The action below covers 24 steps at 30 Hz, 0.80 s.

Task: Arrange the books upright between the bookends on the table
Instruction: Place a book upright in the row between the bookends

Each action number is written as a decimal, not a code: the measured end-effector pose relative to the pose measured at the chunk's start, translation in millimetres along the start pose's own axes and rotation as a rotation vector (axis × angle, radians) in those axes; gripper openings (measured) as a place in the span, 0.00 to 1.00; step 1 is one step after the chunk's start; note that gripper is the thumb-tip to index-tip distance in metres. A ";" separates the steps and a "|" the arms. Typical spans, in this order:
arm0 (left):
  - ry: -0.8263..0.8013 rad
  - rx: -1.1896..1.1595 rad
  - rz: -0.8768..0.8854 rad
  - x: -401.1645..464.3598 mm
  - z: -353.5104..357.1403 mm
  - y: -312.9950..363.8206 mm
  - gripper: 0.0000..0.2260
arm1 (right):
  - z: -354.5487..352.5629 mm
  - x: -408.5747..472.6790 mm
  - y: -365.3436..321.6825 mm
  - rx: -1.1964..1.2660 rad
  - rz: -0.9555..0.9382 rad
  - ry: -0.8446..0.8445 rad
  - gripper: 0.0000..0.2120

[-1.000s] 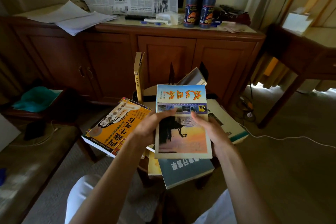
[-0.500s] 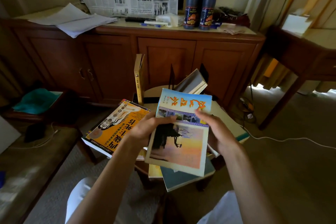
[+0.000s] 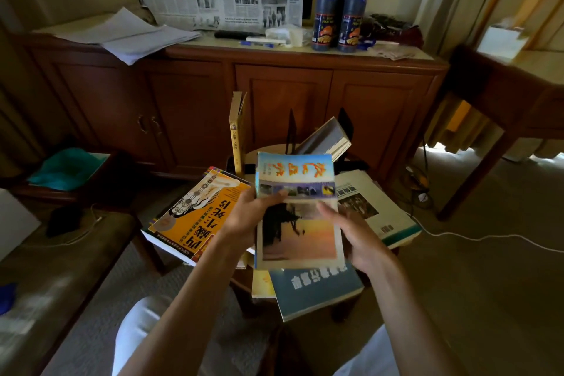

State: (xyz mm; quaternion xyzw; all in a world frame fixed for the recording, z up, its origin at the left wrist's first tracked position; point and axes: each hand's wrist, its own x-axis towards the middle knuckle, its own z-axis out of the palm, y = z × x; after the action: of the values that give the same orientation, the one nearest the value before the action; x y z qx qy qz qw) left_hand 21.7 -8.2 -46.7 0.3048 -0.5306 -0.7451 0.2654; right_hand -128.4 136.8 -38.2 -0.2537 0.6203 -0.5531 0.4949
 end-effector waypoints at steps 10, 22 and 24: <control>0.011 -0.183 0.041 -14.8 -6.6 -55.5 0.21 | 3.9 22.1 39.5 -0.158 -0.069 0.079 0.19; 0.126 -0.044 -0.013 -7.4 -9.7 -22.6 0.16 | 7.9 20.2 29.9 -0.048 -0.087 0.084 0.15; 0.072 -0.053 -0.093 -9.0 -21.0 -3.7 0.13 | -2.8 8.5 18.1 -0.067 -0.119 0.061 0.16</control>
State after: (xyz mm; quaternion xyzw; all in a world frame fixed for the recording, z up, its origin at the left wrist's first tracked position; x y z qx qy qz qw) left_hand 42.9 -13.8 -53.9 0.3488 -0.4858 -0.7590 0.2575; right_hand -129.9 135.4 -58.2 -0.2896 0.6369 -0.5680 0.4334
